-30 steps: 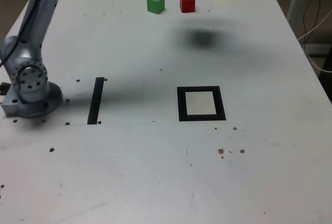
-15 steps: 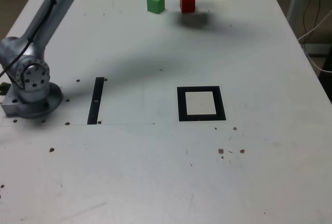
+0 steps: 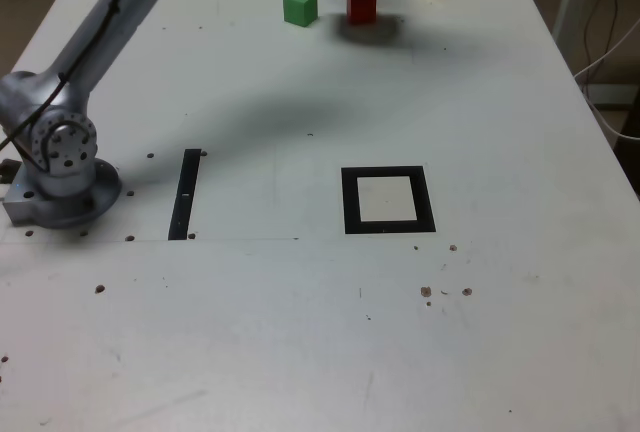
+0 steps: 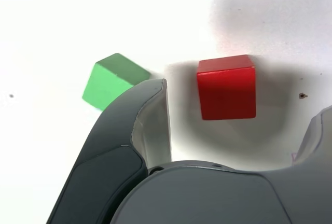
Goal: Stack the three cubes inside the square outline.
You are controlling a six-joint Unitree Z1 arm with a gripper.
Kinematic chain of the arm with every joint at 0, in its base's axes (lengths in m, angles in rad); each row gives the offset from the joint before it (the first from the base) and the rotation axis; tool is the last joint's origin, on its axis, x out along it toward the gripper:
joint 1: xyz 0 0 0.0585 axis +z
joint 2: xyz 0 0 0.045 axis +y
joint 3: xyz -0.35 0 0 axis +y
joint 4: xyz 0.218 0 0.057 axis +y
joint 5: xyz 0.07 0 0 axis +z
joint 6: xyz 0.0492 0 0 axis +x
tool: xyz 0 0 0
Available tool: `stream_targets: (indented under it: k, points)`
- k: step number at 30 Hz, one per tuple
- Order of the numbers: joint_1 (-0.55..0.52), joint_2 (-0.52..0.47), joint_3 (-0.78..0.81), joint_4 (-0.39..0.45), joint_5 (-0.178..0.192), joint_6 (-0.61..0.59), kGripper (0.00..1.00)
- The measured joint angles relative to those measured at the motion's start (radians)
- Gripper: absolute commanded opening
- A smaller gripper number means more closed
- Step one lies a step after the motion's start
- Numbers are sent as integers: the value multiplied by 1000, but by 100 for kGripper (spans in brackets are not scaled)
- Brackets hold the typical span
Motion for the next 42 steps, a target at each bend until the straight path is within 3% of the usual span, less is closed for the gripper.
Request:
stream_targets:
  k: [11, 21, 30, 42]
  points:
    - [6, 53, -26, 0, -5, 0, 82]
    - [9, 83, -37, 0, -21, 1, 58]
    - [9, 93, -43, 0, -44, 1, 45]
    - [9, 93, -69, 0, -38, 9, 30]
